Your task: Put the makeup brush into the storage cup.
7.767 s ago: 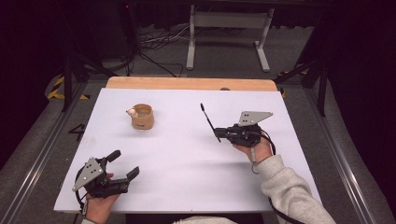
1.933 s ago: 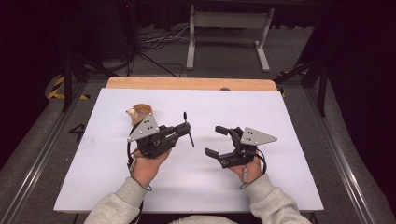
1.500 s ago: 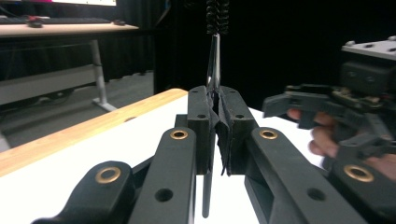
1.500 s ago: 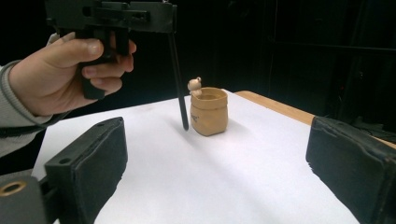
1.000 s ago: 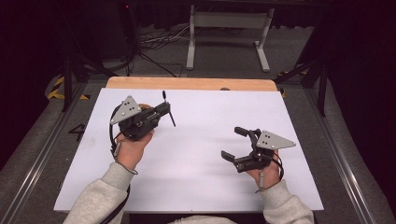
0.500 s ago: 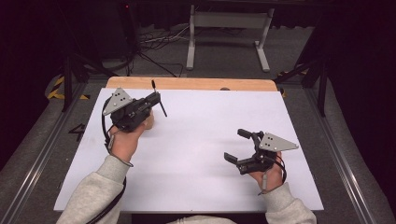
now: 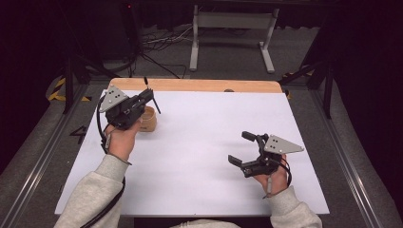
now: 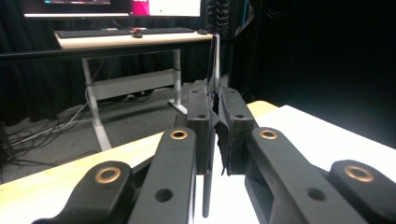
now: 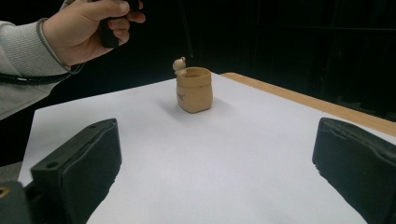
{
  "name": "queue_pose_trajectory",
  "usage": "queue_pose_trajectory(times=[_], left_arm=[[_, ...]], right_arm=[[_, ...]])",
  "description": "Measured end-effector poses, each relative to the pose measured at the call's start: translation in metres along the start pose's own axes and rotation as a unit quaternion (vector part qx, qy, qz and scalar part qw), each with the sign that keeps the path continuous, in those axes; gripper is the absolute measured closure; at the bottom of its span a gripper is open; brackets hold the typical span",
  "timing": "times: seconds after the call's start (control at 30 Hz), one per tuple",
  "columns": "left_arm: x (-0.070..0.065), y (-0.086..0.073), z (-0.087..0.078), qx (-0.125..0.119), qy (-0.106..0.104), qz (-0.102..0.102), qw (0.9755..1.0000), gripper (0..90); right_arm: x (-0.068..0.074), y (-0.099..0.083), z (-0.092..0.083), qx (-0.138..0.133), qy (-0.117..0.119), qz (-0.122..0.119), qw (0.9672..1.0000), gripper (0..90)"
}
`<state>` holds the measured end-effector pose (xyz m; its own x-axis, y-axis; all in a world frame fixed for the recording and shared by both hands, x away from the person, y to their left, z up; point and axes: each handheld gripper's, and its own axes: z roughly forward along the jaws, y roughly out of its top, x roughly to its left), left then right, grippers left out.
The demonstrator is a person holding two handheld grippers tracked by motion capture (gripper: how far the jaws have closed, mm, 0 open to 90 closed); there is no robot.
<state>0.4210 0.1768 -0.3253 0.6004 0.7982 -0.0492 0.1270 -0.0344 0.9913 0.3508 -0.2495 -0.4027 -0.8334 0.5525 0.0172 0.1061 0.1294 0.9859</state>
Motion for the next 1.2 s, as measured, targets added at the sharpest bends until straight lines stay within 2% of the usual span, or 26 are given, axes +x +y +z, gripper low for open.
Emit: queue_pose_trajectory(times=[0.27,0.43,0.67,0.87,1.2], left_arm=[[0.010,-0.004,-0.001,-0.001,0.039,-0.002,0.9992,84.3],[0.014,-0.007,-0.002,0.000,0.056,-0.003,0.9984,84.3],[0.020,-0.010,-0.004,-0.006,0.096,-0.007,0.9954,84.1],[0.023,-0.011,-0.003,-0.002,0.106,-0.006,0.9944,84.1],[0.028,-0.017,0.001,0.008,0.099,-0.014,0.9949,84.2]], right_arm=[[-0.001,-0.001,0.000,0.003,-0.001,0.003,1.0000,1.2],[-0.001,-0.002,0.000,0.004,-0.001,0.006,1.0000,1.0],[-0.001,-0.002,0.001,0.004,0.000,0.007,1.0000,1.0],[-0.001,-0.002,0.001,0.004,0.000,0.009,1.0000,1.0],[0.000,-0.003,0.002,0.006,0.000,0.010,0.9999,1.0]])
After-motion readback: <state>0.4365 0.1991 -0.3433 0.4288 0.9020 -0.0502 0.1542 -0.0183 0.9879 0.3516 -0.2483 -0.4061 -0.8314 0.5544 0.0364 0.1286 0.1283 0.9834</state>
